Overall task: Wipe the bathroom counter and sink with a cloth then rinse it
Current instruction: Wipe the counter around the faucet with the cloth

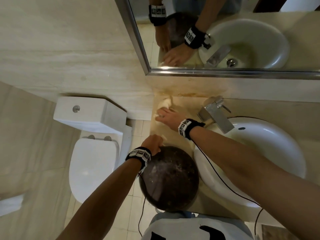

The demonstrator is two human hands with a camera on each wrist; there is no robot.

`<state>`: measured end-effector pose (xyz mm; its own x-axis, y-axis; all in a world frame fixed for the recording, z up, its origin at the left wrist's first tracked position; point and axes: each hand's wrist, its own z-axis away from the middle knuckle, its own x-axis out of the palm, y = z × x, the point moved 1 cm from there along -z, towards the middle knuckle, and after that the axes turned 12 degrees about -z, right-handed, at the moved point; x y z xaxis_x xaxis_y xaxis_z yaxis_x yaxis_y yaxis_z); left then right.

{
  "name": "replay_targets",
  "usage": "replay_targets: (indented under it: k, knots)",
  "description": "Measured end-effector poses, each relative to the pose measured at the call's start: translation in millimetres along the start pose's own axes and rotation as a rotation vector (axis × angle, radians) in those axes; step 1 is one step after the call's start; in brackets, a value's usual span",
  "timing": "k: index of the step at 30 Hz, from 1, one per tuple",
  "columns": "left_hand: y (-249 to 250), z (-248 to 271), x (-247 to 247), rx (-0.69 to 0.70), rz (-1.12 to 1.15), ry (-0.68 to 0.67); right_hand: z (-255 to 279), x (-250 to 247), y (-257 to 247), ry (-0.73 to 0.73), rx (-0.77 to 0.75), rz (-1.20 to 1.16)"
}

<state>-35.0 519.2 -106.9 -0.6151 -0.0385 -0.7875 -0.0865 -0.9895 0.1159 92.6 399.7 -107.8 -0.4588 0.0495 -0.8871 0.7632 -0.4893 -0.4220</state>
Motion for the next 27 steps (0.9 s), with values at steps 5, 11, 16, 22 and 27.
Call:
replay_targets:
  k: [5,11,16,22,27]
  knots:
    - [-4.1,-8.6,2.2,0.002,0.012,-0.034,-23.2,-7.8,25.9,-0.179,0.232,0.042]
    - [-7.0,-10.1,1.7,0.011,0.033,-0.043,-20.4,-5.5,50.6,-0.085,0.502,-0.044]
    - [-4.5,-9.2,2.2,0.006,0.024,-0.021,-10.4,1.9,52.3,-0.088,0.774,-0.011]
    - [-1.8,-7.6,3.2,-0.005,-0.010,-0.003,5.7,-15.8,55.4,0.023,0.894,-0.055]
    - [0.6,-9.5,1.4,-0.015,-0.042,-0.048,19.6,-37.2,21.9,0.050,0.635,-0.280]
